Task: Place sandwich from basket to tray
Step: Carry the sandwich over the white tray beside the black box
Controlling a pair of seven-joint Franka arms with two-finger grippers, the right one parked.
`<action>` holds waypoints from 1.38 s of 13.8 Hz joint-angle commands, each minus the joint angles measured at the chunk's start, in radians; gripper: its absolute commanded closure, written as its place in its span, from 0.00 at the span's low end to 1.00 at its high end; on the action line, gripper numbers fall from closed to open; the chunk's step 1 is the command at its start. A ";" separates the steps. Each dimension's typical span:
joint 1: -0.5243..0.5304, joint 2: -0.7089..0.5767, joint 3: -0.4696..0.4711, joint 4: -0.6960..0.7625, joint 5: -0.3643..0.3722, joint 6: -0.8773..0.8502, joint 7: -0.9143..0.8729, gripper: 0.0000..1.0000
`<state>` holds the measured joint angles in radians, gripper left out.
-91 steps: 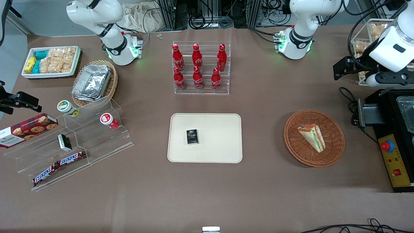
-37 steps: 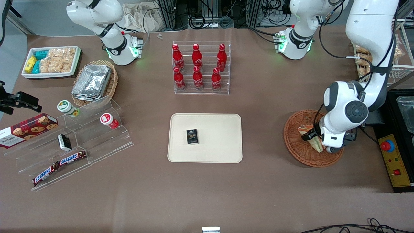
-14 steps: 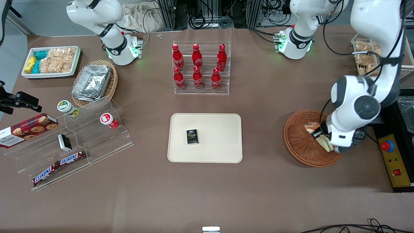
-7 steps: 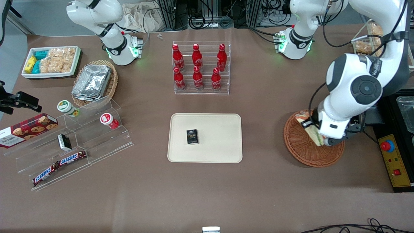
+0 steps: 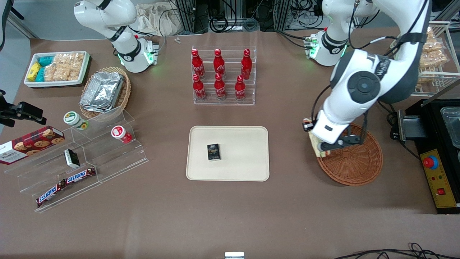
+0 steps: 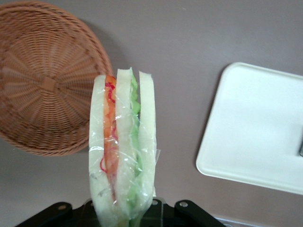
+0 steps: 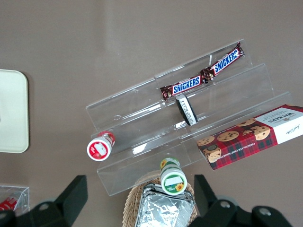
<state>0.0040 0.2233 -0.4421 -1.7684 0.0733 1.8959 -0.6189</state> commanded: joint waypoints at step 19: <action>-0.191 0.461 -0.064 0.124 0.168 0.354 0.005 1.00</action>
<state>-0.1561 0.6487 -0.5110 -1.6876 0.2160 2.2371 -0.6071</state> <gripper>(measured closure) 0.819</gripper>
